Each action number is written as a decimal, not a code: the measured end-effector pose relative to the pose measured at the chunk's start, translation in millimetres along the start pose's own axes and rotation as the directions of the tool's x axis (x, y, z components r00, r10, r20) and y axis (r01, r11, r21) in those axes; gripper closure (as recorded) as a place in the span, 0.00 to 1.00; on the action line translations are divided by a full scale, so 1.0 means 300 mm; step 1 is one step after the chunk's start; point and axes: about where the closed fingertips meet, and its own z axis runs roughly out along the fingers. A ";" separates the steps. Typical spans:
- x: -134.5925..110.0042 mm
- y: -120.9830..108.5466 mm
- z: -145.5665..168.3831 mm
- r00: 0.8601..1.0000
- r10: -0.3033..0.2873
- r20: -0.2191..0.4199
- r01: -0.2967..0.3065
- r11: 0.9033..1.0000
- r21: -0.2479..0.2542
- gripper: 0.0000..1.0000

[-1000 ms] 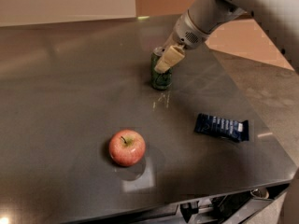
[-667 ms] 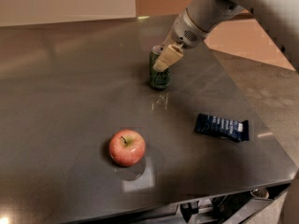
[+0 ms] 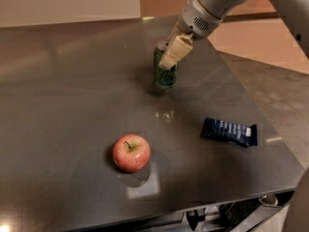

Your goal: Pick green can

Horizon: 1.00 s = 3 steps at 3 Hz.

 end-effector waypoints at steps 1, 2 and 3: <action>-0.027 0.017 -0.076 0.999 -0.026 -0.020 0.025 1.000 -0.014 1.00; -0.098 0.029 -0.198 0.997 -0.082 -0.014 0.082 0.997 0.002 1.00; -0.098 0.029 -0.198 0.997 -0.082 -0.014 0.082 0.997 0.003 1.00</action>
Offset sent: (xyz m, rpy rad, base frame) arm -0.0235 -0.0155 0.0744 -0.0595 -0.0243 0.0845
